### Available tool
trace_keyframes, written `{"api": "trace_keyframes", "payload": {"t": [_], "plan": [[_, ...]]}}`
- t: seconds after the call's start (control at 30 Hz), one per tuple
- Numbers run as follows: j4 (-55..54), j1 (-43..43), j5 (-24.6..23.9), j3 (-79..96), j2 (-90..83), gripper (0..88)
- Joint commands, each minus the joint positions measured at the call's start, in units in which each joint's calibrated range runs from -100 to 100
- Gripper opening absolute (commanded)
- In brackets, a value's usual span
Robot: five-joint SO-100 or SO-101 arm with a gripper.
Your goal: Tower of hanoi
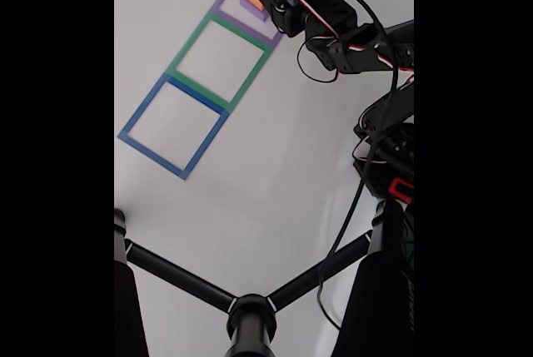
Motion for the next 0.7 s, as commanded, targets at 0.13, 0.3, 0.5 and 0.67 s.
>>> {"api": "trace_keyframes", "payload": {"t": [0.13,0.3,0.5,0.67], "plan": [[25.1,-1.55,0.59,-7.89,-18.15,4.6],[53.28,-1.84,0.59,-18.89,-28.81,4.8],[85.59,-3.09,0.59,-41.25,-32.77,4.6],[100.65,-4.72,0.59,-55.43,-32.36,4.5]]}}
